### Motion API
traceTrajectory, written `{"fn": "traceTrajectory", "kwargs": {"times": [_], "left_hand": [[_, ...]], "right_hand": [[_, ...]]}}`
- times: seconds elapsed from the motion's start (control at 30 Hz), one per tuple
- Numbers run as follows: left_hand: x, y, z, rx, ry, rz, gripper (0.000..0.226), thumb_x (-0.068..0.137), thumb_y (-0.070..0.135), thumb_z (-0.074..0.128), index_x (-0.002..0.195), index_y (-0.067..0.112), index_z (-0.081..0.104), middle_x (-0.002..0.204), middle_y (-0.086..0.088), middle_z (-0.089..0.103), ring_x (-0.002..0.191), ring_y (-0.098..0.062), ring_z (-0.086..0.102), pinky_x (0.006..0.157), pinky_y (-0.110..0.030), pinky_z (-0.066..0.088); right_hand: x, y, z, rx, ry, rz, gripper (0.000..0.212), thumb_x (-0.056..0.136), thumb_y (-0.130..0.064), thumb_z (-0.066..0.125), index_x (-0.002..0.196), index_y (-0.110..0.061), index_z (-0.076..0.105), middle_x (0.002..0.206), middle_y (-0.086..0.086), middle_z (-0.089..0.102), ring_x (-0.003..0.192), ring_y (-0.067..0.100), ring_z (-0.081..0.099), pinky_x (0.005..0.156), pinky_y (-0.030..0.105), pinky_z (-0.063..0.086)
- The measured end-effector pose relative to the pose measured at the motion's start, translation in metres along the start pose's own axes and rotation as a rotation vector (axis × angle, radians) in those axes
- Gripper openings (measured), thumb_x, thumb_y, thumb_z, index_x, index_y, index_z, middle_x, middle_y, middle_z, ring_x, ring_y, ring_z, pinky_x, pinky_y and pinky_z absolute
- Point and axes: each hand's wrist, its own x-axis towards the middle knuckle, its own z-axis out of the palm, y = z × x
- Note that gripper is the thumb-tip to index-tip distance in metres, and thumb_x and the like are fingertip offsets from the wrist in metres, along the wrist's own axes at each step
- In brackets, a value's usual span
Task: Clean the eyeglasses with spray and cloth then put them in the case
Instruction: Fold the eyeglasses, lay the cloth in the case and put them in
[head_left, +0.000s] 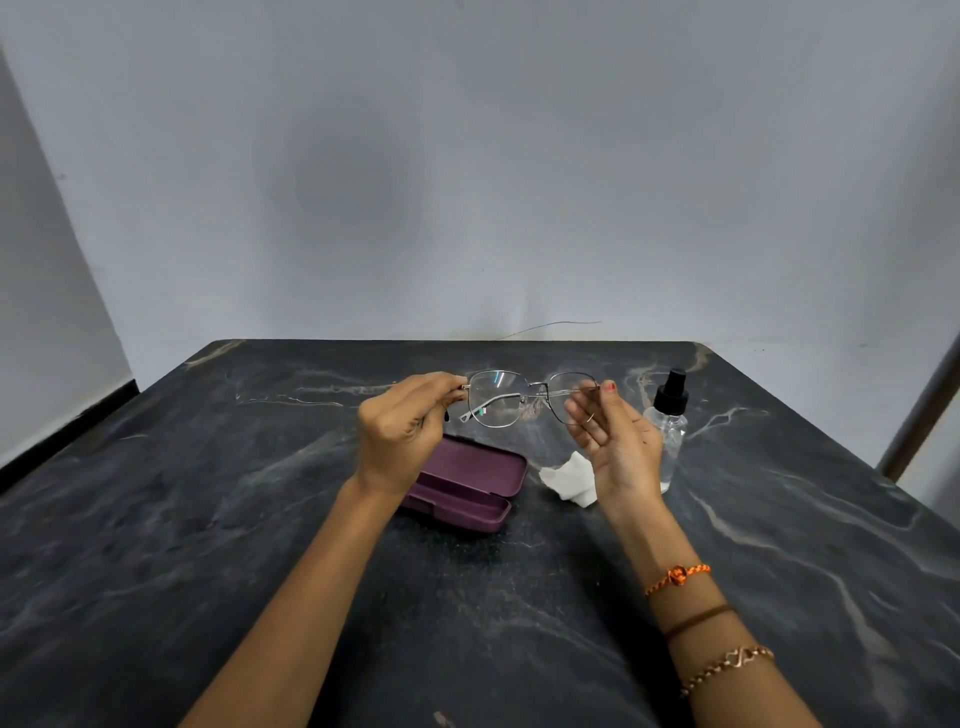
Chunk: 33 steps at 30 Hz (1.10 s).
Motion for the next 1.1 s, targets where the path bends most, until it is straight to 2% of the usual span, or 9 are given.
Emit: {"fn": "traceTrajectory", "kwargs": {"times": [0.27, 0.43, 0.53, 0.6, 0.7, 0.8, 0.87, 0.97, 1.1], "left_hand": [[-0.003, -0.002, 0.005, -0.034, 0.04, -0.069, 0.031, 0.055, -0.032, 0.07, 0.076, -0.01, 0.07, 0.07, -0.018, 0.071, 0.074, -0.006, 0.062, 0.077, -0.005, 0.049], [-0.002, 0.001, 0.009, -0.087, 0.105, -0.133, 0.029, 0.06, -0.031, 0.066, 0.081, -0.012, 0.069, 0.075, -0.02, 0.07, 0.075, -0.014, 0.063, 0.076, -0.006, 0.05], [-0.002, 0.002, 0.011, -0.174, 0.156, -0.208, 0.026, 0.066, -0.027, 0.063, 0.087, -0.013, 0.067, 0.083, -0.013, 0.067, 0.077, -0.008, 0.063, 0.075, -0.008, 0.051], [-0.002, 0.003, 0.013, -0.3, 0.179, -0.343, 0.028, 0.071, -0.024, 0.061, 0.095, -0.009, 0.065, 0.085, -0.004, 0.068, 0.078, -0.002, 0.065, 0.076, -0.012, 0.052], [0.0, 0.007, 0.015, -0.575, 0.212, -0.608, 0.036, 0.075, -0.02, 0.059, 0.094, 0.009, 0.068, 0.077, 0.013, 0.072, 0.078, -0.007, 0.068, 0.077, -0.019, 0.055], [0.003, 0.01, 0.015, -0.825, 0.264, -0.798, 0.034, 0.071, -0.013, 0.062, 0.079, 0.017, 0.075, 0.072, 0.005, 0.074, 0.075, -0.013, 0.069, 0.079, -0.027, 0.057], [0.004, 0.013, 0.015, -0.967, 0.281, -0.903, 0.022, 0.068, -0.004, 0.063, 0.072, 0.014, 0.076, 0.072, -0.001, 0.074, 0.074, -0.016, 0.069, 0.079, -0.033, 0.055], [0.005, 0.014, 0.017, -1.149, 0.276, -0.994, 0.021, 0.068, -0.002, 0.059, 0.067, 0.012, 0.075, 0.071, -0.003, 0.073, 0.073, -0.015, 0.07, 0.07, -0.027, 0.059], [0.003, 0.01, 0.021, -1.312, 0.29, -1.116, 0.046, 0.081, -0.016, 0.044, 0.062, 0.012, 0.075, 0.07, -0.003, 0.073, 0.071, -0.013, 0.07, 0.057, -0.019, 0.057]], "right_hand": [[0.002, 0.0, -0.002, 0.028, 0.0, 0.074, 0.019, 0.091, -0.021, 0.053, 0.08, -0.012, 0.065, 0.061, -0.004, 0.073, 0.057, 0.003, 0.067, 0.051, 0.014, 0.053], [0.002, 0.001, -0.002, 0.029, -0.015, 0.081, 0.018, 0.09, -0.02, 0.053, 0.082, -0.011, 0.065, 0.063, -0.004, 0.073, 0.057, 0.003, 0.067, 0.051, 0.014, 0.053], [0.002, 0.001, -0.002, 0.036, -0.027, 0.078, 0.015, 0.09, -0.018, 0.053, 0.084, -0.013, 0.065, 0.064, -0.004, 0.074, 0.058, 0.003, 0.067, 0.052, 0.014, 0.053], [0.001, 0.001, -0.002, 0.04, -0.035, 0.075, 0.012, 0.089, -0.016, 0.054, 0.086, -0.015, 0.065, 0.065, -0.004, 0.074, 0.058, 0.003, 0.067, 0.052, 0.014, 0.053], [0.0, 0.002, -0.001, 0.036, -0.041, 0.071, 0.011, 0.088, -0.015, 0.055, 0.086, -0.016, 0.066, 0.066, -0.003, 0.074, 0.059, 0.003, 0.067, 0.052, 0.014, 0.053], [0.0, 0.004, 0.0, 0.006, -0.04, 0.06, 0.011, 0.088, -0.016, 0.056, 0.086, -0.018, 0.066, 0.068, -0.006, 0.075, 0.062, 0.001, 0.068, 0.055, 0.013, 0.054], [0.0, 0.005, 0.0, -0.032, -0.038, 0.049, 0.012, 0.088, -0.018, 0.055, 0.084, -0.022, 0.066, 0.069, -0.01, 0.074, 0.069, -0.001, 0.067, 0.062, 0.014, 0.053], [0.001, 0.006, 0.0, -0.039, -0.06, 0.068, 0.012, 0.088, -0.019, 0.055, 0.084, -0.023, 0.065, 0.071, -0.011, 0.074, 0.075, 0.0, 0.067, 0.072, 0.02, 0.052], [0.0, 0.008, 0.0, -0.026, -0.111, 0.124, 0.012, 0.089, -0.018, 0.054, 0.09, -0.016, 0.065, 0.073, -0.007, 0.075, 0.072, 0.01, 0.071, 0.065, 0.02, 0.058]]}}
